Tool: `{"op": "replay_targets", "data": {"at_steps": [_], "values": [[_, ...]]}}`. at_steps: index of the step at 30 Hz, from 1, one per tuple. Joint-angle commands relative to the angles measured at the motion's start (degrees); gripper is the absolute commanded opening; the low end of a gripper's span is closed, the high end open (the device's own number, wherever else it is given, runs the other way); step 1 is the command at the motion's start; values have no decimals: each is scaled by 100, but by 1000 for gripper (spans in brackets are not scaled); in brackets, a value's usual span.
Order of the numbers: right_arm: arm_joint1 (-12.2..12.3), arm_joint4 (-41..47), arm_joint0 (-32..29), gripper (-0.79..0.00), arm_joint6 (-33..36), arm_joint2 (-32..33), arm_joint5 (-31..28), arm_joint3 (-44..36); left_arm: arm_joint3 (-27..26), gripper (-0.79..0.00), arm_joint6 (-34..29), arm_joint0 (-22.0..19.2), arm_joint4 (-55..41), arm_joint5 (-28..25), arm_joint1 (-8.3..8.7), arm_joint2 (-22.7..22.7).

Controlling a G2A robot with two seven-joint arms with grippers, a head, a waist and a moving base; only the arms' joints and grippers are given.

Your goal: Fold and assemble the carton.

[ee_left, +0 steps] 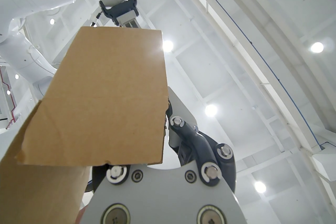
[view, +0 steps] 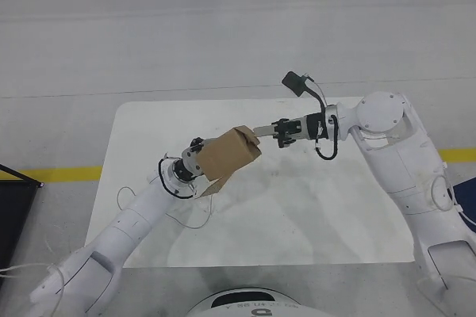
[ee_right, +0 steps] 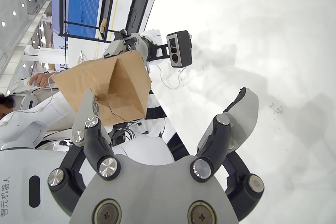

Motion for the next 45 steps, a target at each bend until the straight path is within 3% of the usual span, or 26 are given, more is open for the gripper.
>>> {"op": "replay_targets", "data": {"at_steps": [1,21,28,35,41,45], "values": [[10,25,-44,0,20,2,-25,-61,-33,-785,9,-48,-171,9,47,146],[-19,13,-53,0,-172,-349,-127,-186,-258,-785,-106,-361,-1038,-107,241,1161],[62,259,-268,0,-364,64,-275,-247,-359,-785,149,-351,-1662,149,325,1286],[234,589,-987,0,-732,949,-524,-529,-470,-785,569,-280,-2285,570,397,1310],[348,916,-1795,0,-1123,1687,-845,-790,670,-785,305,-787,-617,265,337,1532],[384,1059,-2237,0,-1377,1991,-1082,-814,1158,-785,1234,-1354,1144,-939,213,1749]]}}
